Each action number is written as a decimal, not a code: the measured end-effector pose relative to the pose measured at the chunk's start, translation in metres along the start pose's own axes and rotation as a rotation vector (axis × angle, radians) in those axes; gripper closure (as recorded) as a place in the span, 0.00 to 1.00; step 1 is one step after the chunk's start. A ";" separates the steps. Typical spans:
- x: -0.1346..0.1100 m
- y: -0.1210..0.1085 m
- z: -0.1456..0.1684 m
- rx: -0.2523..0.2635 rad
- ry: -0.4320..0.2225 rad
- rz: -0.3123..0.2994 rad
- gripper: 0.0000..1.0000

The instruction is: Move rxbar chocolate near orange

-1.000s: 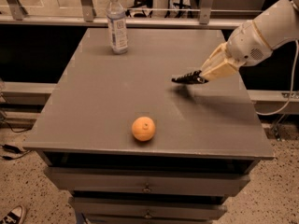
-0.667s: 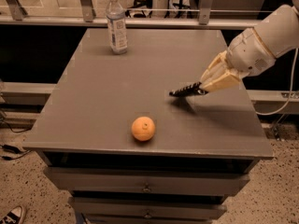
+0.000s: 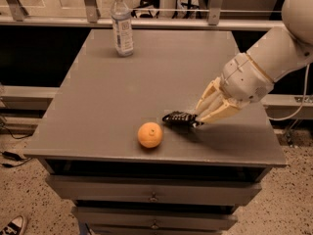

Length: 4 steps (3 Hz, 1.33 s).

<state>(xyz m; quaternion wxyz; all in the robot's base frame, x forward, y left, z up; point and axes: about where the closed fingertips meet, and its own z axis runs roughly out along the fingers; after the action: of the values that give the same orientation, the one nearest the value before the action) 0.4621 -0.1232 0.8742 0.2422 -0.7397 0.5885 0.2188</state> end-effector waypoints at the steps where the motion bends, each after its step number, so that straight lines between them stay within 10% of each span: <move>1: -0.009 0.015 0.016 -0.048 -0.006 -0.032 1.00; 4: -0.015 0.030 0.033 -0.107 0.005 -0.046 0.30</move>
Offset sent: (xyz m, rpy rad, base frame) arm -0.0389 0.0259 -0.0198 -0.0267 0.0574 0.1118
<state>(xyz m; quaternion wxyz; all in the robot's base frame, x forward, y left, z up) 0.4280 -0.0969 0.8546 0.2055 -0.7656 0.5593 0.2424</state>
